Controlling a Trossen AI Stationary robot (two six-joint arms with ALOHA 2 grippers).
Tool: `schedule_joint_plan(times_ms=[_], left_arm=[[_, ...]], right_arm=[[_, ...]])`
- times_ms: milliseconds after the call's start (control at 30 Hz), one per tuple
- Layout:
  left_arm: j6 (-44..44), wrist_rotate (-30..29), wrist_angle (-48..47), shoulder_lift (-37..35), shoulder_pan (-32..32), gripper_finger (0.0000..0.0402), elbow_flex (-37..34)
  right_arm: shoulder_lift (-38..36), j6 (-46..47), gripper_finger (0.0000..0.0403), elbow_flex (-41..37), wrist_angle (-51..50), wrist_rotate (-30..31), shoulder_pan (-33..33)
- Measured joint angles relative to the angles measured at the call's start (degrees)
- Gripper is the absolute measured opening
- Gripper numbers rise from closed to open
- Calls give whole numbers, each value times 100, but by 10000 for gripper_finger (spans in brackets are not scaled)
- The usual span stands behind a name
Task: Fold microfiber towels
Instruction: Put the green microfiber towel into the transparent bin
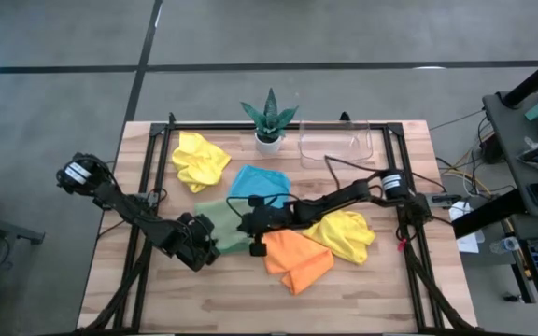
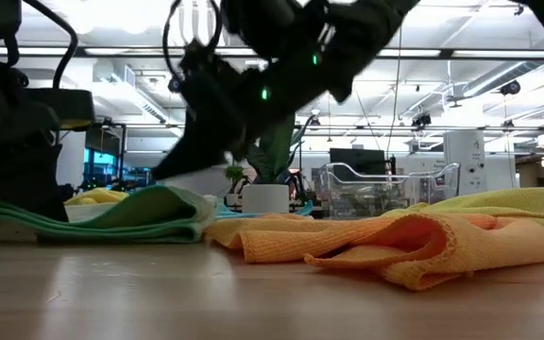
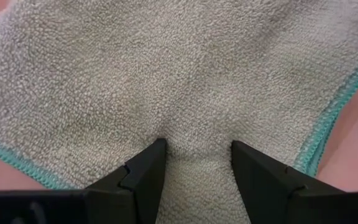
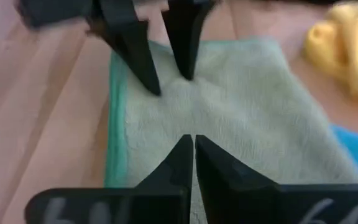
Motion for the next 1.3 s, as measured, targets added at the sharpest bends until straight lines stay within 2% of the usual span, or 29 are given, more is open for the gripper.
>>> schedule_joint_plan(times_ms=[200,500,700,867,1133,1300], left_arm=[[-9,183,-38,-75,0,171,-2],[-12,328,-153,-114,0,171,0],[19,624,-251,-442,-13,171,32],[280,527,-212,-836,-10,171,52],[343,435,-373,-1430,-6,171,55],[295,355,-1172,-1598,55,168,55]], right_arm=[[166,121,9,-182,-388,55,-3],[-17,-75,9,-193,-1152,364,1],[-330,-28,9,-201,-1401,384,-1],[-584,28,8,-201,-1491,386,-28],[-625,1732,13,-205,-1450,323,-178],[-549,2433,50,-205,-1437,13,-309]])
